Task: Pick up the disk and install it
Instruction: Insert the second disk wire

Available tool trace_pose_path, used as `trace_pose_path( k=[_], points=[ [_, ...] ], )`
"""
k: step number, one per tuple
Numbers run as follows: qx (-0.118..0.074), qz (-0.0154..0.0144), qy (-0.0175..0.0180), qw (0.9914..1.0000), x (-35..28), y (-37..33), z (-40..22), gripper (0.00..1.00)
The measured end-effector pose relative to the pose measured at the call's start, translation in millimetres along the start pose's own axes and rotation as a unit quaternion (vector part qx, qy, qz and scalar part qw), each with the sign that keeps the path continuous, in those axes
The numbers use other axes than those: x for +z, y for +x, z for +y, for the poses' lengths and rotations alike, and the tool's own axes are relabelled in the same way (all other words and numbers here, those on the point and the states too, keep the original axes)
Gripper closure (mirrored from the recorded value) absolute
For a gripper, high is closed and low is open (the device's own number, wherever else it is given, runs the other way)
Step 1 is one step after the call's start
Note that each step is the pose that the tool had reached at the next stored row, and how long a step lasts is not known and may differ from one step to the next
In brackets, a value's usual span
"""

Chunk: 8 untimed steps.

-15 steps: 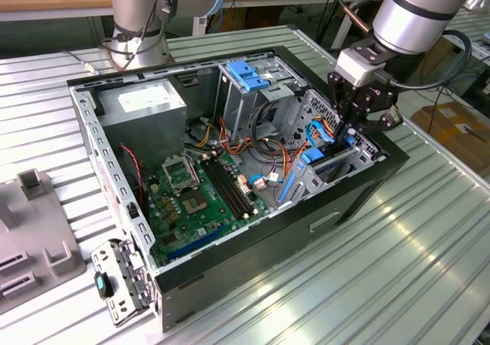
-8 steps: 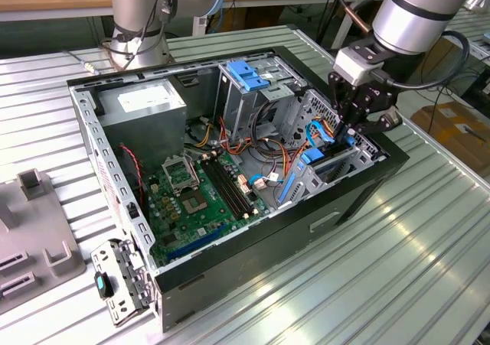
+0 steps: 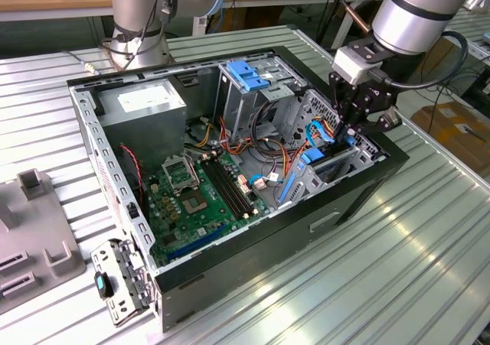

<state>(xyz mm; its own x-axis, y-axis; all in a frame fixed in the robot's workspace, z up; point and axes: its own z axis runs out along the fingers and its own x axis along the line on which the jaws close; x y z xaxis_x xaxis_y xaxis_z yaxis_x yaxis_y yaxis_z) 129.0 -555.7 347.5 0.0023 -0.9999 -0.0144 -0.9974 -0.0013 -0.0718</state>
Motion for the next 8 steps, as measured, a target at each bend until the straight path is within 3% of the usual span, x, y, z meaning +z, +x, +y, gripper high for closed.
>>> trace_pose_path(
  k=[8],
  points=[
    [0.002,0.0003,0.0,1.0,1.5,0.0,1.4,0.84]
  ],
)
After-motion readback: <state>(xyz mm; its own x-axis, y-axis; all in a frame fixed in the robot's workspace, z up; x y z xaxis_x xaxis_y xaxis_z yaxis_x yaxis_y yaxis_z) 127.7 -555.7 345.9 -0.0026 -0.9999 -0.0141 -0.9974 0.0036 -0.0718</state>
